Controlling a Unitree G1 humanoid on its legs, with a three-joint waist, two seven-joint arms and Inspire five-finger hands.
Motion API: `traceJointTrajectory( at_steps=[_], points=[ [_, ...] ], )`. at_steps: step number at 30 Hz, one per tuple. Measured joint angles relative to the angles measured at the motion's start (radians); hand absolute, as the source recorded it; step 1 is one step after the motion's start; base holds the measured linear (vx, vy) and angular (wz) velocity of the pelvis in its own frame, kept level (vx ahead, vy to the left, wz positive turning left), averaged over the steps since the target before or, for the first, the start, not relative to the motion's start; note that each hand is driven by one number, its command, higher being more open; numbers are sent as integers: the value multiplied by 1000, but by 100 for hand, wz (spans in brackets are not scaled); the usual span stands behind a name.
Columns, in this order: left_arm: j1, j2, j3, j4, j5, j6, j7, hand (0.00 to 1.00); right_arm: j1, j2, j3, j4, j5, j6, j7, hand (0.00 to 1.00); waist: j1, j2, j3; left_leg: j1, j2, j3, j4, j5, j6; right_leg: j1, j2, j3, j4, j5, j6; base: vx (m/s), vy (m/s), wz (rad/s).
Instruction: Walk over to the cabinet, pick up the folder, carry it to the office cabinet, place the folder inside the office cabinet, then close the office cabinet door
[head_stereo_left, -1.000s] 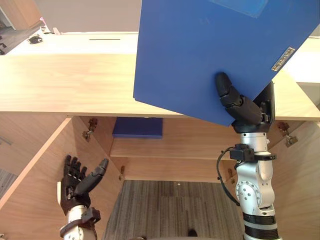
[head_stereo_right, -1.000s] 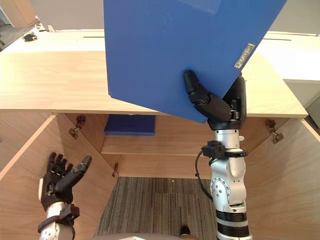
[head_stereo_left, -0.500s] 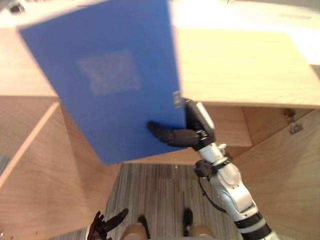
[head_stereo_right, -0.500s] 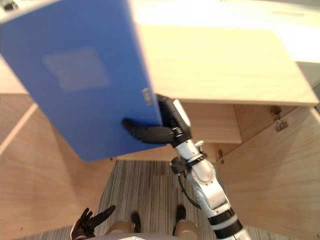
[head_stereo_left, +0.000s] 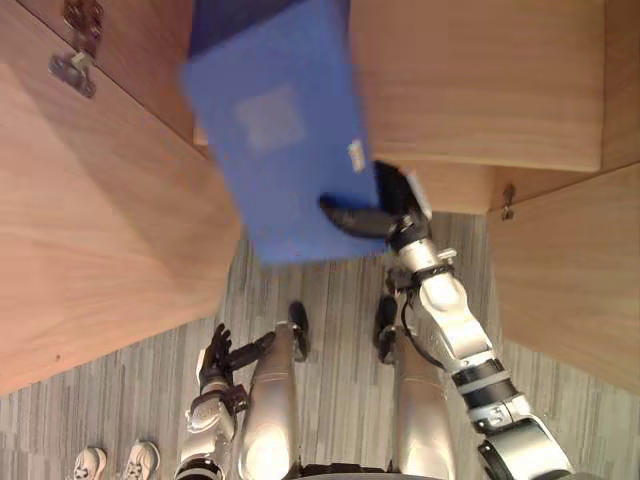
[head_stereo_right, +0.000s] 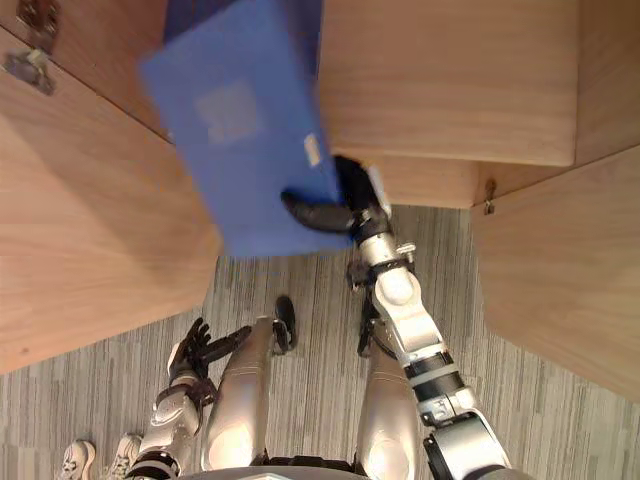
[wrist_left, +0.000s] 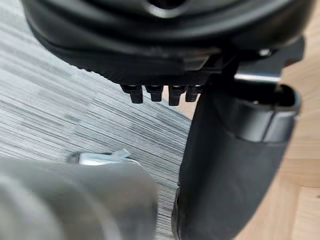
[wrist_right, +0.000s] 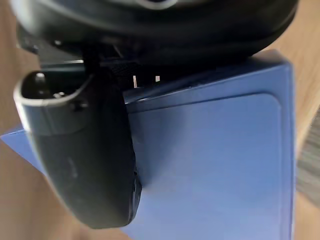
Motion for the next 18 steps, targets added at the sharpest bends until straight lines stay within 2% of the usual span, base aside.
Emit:
traceJointTrajectory(
  at_steps=[5,7,14,15,18],
  points=[
    [-20,-30,4,-79,-23,-4,2,100,-128,14,-151,12,226,-34,-121,0,13,10,6,-111,15,-28,84,-14,-5,-100,-1,-15,87,-30,-9,-36,-35,6],
    [-23,-36,4,-107,-28,-3,4,100,-225,8,-204,74,307,-48,-164,0,17,10,6,-140,21,-31,101,-16,-7,-130,0,-17,107,-33,-14,-14,-41,-2],
    [-23,-48,0,-126,-81,-4,40,100,-444,33,-271,247,551,-60,-271,0,24,10,6,-146,34,-29,99,-16,-9,-137,6,-30,101,-32,-20,-24,-36,-4],
    [-23,-50,-3,-126,-93,-4,49,100,-478,43,-287,264,586,-61,-286,100,24,10,6,-143,34,-29,96,-16,-9,-134,6,-33,97,-31,-21,0,0,0],
    [-23,-61,-6,-135,-111,-4,70,100,-566,76,-349,302,672,-86,-328,100,28,10,6,-123,34,-29,68,-8,-12,-110,6,-39,71,-26,-24,30,-10,3]
  ],
)
